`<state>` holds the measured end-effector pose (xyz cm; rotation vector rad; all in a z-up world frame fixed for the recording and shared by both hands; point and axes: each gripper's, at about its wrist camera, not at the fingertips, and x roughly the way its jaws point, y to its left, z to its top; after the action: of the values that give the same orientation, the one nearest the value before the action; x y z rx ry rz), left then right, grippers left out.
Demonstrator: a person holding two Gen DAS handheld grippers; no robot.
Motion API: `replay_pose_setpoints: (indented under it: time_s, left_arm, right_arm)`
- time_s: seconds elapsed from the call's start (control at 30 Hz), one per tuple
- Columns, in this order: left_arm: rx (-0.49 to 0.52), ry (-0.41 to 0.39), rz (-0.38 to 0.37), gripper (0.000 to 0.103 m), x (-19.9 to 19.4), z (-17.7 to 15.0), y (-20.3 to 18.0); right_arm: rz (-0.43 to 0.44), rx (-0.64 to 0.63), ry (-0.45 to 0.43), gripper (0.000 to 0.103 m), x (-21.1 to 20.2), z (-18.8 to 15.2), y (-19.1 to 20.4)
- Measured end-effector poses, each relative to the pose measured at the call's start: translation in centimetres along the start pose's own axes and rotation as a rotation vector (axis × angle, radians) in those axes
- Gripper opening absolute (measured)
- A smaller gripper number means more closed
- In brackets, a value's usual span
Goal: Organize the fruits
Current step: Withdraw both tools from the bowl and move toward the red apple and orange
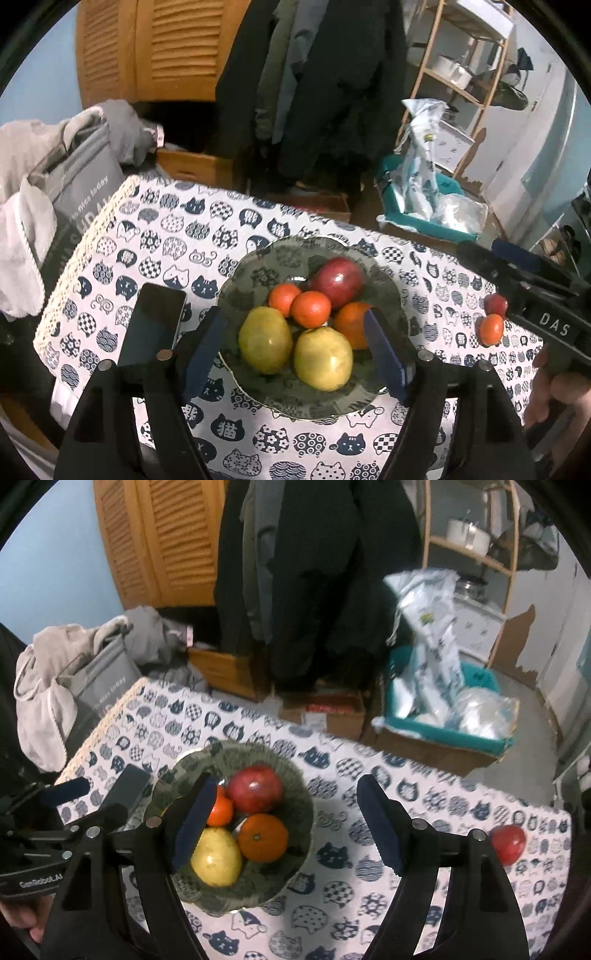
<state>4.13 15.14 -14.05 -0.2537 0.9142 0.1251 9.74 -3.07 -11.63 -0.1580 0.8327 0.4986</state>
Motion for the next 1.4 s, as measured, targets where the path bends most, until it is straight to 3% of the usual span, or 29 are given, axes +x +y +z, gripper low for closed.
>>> replay_pose_setpoints:
  time_s: [0.37,0.43,0.87,1.4]
  left_arm:
    - [0.025,-0.098,0.004,0.082,-4.3,0.4,-1.8]
    - [0.023,-0.119,-0.002,0.087,-5.0,0.5,-2.1]
    - [0.086,-0.195,-0.038,0.093,-7.8,1.0,-6.5]
    - [0.207,-0.157,-0.094,0.093,-7.2,0.5,-14.1]
  right_arm:
    - [-0.058,-0.011,-0.109,0.085,-6.5,-0.1,-1.9]
    - [-0.066,-0.006,-0.117,0.085,-7.3,-0.2,-2.5]
    - [-0.144,0.045,-0.136,0.085,-11.5,-1.9,-7.7]
    - [-0.257,0.145,-0.141,0.085,-15.7,-5.4,-15.4]
